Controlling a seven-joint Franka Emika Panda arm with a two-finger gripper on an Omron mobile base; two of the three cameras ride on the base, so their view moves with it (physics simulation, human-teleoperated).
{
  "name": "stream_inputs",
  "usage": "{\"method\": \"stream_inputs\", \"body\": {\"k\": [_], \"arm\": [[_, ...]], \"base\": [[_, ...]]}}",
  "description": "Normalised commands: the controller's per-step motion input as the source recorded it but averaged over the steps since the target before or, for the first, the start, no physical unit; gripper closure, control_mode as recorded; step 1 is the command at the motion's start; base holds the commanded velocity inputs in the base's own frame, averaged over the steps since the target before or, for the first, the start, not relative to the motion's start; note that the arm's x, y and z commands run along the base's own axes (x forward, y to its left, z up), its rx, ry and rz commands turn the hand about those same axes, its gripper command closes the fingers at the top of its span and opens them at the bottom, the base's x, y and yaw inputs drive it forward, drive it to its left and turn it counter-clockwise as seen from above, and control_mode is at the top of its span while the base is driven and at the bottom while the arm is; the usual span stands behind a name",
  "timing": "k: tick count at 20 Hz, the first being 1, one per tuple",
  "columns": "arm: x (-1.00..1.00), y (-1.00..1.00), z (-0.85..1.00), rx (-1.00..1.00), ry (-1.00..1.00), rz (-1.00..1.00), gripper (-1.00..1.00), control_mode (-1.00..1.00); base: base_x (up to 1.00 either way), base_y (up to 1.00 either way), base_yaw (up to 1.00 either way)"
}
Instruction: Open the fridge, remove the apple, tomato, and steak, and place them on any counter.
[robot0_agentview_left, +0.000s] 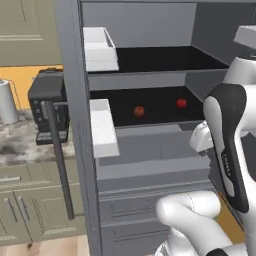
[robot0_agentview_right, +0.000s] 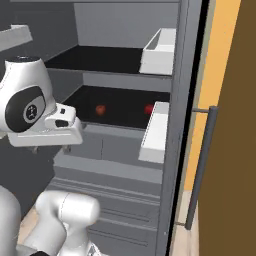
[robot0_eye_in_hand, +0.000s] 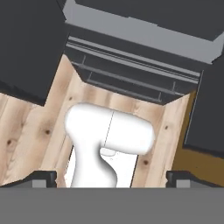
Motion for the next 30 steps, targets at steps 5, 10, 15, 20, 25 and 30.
{"method": "stream_inputs", "body": {"k": [5,10,15,20,25,30], "arm": [[0.0,0.0,0.0,0.0,0.0,0.0,-1.0,1.0],[0.0,0.0,0.0,0.0,0.0,0.0,-1.0,1.0],[0.0,0.0,0.0,0.0,0.0,0.0,-1.0,1.0],[0.0,0.0,0.0,0.0,0.0,0.0,-1.0,1.0],[0.27,-0.04,-0.32,0.06,0.06,0.0,-1.0,-1.0],[0.41,0.0,-0.5,0.11,-0.16,-0.02,-1.0,-1.0]], "base": [[0.99,-0.08,-0.01],[0.75,-0.11,0.0],[0.0,-0.09,0.0],[0.08,-0.01,0.0],[0.1,-0.02,0.0],[0.0,0.0,0.0]]}}
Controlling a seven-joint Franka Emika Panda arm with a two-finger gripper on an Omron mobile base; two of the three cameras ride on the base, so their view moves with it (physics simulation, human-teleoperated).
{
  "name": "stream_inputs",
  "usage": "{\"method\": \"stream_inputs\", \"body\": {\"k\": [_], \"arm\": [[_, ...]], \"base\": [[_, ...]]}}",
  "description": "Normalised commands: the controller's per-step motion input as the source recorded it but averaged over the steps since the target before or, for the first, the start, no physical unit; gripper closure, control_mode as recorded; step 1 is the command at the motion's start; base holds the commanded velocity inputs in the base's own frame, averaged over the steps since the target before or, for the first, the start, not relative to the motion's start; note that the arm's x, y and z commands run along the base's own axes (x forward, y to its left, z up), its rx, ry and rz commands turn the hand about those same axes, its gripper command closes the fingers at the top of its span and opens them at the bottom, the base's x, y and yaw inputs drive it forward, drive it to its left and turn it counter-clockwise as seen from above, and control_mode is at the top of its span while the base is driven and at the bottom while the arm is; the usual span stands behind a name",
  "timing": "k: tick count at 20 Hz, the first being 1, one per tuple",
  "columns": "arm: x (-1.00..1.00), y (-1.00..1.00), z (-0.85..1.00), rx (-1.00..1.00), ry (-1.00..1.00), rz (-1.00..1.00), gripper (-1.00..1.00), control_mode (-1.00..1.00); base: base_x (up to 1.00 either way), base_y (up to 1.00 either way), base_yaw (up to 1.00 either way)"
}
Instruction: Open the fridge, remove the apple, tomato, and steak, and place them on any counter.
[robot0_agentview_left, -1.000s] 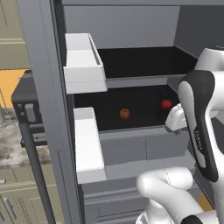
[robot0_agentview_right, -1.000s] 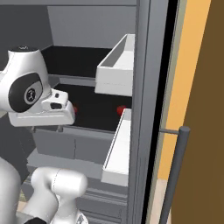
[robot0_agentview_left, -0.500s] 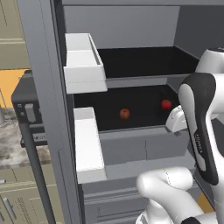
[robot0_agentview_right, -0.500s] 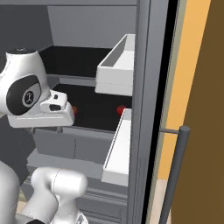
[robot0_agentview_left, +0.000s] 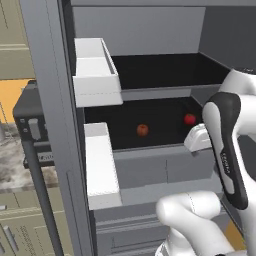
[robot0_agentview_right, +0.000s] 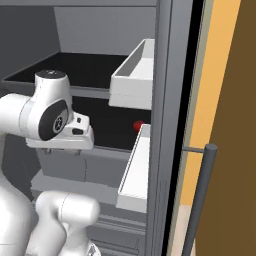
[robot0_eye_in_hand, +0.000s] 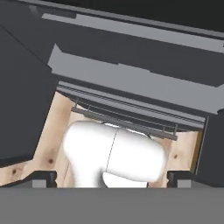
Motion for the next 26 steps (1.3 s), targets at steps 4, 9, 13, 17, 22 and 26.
{"method": "stream_inputs", "body": {"k": [4,9,13,17,22,26], "arm": [[0.6,0.06,-0.13,0.08,-0.16,-0.11,-1.0,-1.0],[0.52,0.08,0.0,0.03,0.0,-0.12,-1.0,-1.0],[0.74,0.12,-0.17,0.0,0.03,-0.15,-1.0,-1.0],[0.66,0.2,-0.36,0.0,-0.03,-0.16,-1.0,-1.0],[0.56,0.17,-0.3,0.02,-0.02,-0.1,-1.0,-1.0],[0.35,0.23,-0.28,0.0,0.0,-0.04,-1.0,-1.0]], "base": [[0.0,0.0,0.0],[0.0,0.0,0.0],[0.0,0.0,0.0],[0.0,0.0,0.0],[0.0,0.0,0.0],[0.0,0.0,0.0]]}}
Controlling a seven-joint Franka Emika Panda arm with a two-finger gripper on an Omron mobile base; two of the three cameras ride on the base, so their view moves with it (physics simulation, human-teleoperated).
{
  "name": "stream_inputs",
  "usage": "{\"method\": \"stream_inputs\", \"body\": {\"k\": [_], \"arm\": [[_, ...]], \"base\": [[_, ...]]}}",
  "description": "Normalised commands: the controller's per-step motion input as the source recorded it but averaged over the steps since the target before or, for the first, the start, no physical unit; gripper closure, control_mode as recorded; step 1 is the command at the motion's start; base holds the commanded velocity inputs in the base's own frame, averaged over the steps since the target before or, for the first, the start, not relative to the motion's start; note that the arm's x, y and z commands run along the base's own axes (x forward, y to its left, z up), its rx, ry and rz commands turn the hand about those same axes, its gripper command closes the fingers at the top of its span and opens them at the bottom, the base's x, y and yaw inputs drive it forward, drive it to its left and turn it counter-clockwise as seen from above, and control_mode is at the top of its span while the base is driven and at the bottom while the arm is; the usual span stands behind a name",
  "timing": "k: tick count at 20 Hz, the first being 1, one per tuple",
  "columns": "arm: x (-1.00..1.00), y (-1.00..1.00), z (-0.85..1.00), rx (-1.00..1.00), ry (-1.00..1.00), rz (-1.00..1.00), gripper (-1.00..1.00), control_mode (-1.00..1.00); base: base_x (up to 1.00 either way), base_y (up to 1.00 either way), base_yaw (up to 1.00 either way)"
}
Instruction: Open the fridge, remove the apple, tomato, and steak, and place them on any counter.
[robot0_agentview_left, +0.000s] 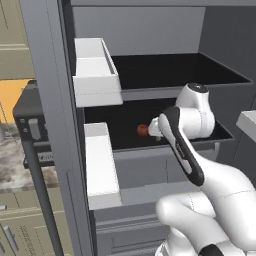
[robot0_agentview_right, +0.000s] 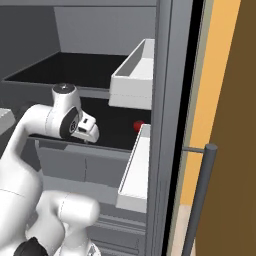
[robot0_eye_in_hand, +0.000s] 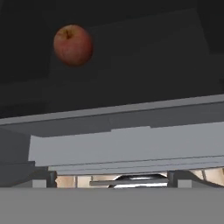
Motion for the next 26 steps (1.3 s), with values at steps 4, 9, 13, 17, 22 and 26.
{"method": "stream_inputs", "body": {"k": [4,9,13,17,22,26], "arm": [[0.49,0.12,-0.22,0.0,0.0,0.01,-1.0,-1.0],[0.58,0.24,-0.3,-0.01,0.0,0.05,-1.0,-1.0],[0.67,0.38,-0.25,-0.02,0.0,0.04,-1.0,-1.0],[0.72,0.31,-0.18,-0.01,0.0,0.01,-1.0,-1.0],[0.64,0.13,-0.01,0.0,0.0,0.0,-1.0,-1.0],[0.61,0.04,-0.12,0.0,0.0,0.0,-1.0,-1.0]], "base": [[0.0,0.0,0.0],[0.0,0.0,0.0],[0.0,0.0,0.0],[0.0,0.0,0.0],[0.0,0.0,0.0],[0.0,0.0,0.0]]}}
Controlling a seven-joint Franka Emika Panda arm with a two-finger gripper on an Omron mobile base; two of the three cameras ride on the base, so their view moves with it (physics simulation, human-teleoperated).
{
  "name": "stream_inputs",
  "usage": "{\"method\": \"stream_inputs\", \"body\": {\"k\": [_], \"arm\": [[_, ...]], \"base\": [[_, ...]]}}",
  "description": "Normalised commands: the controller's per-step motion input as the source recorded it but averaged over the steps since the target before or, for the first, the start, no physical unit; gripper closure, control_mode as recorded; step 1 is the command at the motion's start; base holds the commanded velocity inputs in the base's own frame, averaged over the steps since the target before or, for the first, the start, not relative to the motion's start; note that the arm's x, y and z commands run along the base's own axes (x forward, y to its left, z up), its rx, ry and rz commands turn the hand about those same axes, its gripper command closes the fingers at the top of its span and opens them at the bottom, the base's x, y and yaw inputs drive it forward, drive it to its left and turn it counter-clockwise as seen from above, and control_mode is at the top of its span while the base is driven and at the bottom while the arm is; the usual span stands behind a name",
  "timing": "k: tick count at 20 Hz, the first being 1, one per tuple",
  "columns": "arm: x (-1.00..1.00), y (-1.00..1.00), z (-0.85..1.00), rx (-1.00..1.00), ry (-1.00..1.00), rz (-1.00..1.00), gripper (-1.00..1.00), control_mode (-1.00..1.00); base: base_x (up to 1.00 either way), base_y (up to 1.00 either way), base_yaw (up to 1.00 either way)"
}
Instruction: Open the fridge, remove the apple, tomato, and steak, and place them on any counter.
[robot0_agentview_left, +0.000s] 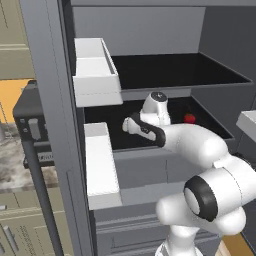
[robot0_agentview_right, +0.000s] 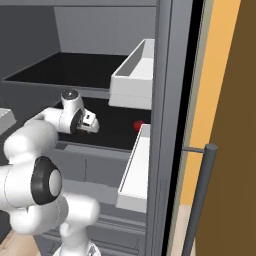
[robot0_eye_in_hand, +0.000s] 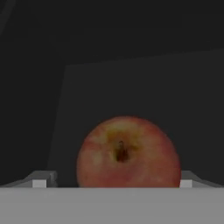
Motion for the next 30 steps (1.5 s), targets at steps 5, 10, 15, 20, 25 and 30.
{"method": "stream_inputs", "body": {"k": [5,10,15,20,25,30], "arm": [[0.48,0.0,-0.14,0.0,0.0,0.0,-1.0,-1.0],[0.27,0.04,-0.28,0.0,-0.01,0.0,-1.0,-1.0],[-0.02,0.01,-0.93,0.0,0.01,0.01,1.0,-1.0],[-0.33,0.0,-0.42,0.0,-0.02,0.0,1.0,-1.0],[-0.75,0.0,-0.28,0.0,-0.09,0.0,1.0,-1.0],[-0.97,0.0,-0.36,0.0,-0.11,0.0,1.0,-1.0]], "base": [[0.0,0.0,0.0],[0.0,0.0,0.0],[0.0,0.0,0.0],[0.0,0.0,0.0],[0.0,0.0,0.0],[0.0,0.0,0.0]]}}
